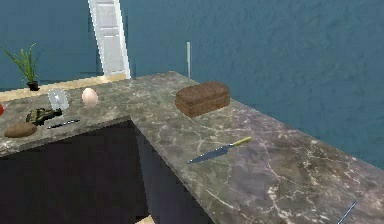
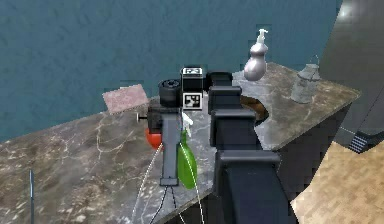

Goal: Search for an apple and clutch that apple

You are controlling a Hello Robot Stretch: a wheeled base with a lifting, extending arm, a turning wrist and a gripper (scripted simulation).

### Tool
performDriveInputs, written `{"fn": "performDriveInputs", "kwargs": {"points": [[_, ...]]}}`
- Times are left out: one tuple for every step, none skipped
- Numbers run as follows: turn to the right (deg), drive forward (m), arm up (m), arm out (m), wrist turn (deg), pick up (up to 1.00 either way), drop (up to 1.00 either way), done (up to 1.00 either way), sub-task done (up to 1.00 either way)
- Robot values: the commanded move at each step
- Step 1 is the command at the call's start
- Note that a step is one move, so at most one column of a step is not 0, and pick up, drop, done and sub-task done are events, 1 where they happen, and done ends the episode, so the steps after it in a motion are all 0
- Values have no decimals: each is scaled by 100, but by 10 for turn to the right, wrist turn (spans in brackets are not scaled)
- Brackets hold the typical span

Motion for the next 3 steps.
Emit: {"fn": "performDriveInputs", "kwargs": {"points": [[0, 0, 0, 0, 450, 0, 0, 0, 0], [0, 0, 0, 0, 450, 0, 0, 0, 0], [0, 0, 0, 0, 450, 0, 0, 0, 0]]}}
